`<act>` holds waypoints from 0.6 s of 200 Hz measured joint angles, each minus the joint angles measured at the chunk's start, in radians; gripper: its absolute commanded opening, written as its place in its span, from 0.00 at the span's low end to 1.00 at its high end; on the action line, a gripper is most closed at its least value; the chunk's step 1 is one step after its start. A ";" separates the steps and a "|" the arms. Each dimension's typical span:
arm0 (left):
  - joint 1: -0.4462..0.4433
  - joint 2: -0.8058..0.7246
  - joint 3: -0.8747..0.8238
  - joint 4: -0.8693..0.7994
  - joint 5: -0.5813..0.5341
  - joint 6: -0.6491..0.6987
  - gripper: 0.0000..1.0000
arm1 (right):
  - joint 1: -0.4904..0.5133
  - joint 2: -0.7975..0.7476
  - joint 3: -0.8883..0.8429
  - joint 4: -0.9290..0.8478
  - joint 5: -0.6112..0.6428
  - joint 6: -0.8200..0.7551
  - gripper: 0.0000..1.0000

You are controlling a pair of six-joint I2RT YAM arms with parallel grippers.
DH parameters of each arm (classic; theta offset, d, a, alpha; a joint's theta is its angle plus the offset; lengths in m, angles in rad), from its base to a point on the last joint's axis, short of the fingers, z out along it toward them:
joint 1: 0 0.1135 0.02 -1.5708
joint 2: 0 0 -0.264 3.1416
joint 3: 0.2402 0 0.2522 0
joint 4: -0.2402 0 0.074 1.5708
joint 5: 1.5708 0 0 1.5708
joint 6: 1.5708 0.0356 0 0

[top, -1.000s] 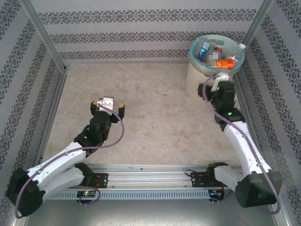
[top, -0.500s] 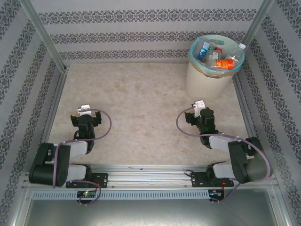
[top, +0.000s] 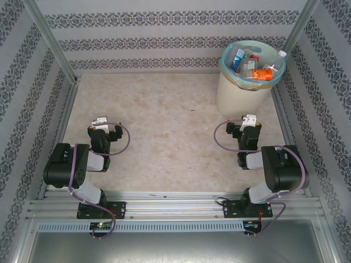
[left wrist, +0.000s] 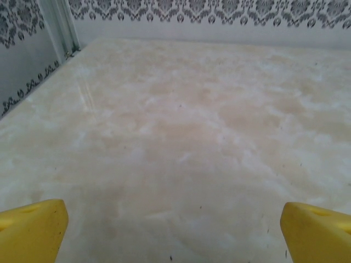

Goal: Put the plastic bottles in the bin

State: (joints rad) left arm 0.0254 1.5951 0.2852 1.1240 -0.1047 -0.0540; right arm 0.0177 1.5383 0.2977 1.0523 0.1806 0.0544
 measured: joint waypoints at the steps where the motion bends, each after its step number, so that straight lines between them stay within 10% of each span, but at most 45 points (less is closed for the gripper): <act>1: 0.000 0.000 0.000 0.000 0.000 0.000 1.00 | 0.000 0.000 0.001 0.000 0.000 0.000 0.98; 120: 0.000 0.000 0.076 -0.145 0.153 0.042 1.00 | 0.013 0.000 0.017 -0.039 0.006 0.000 0.98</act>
State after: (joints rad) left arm 0.0257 1.5951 0.3614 0.9791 0.0483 -0.0116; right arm 0.0307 1.5383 0.3145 1.0130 0.1867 0.0540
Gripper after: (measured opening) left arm 0.998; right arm 0.981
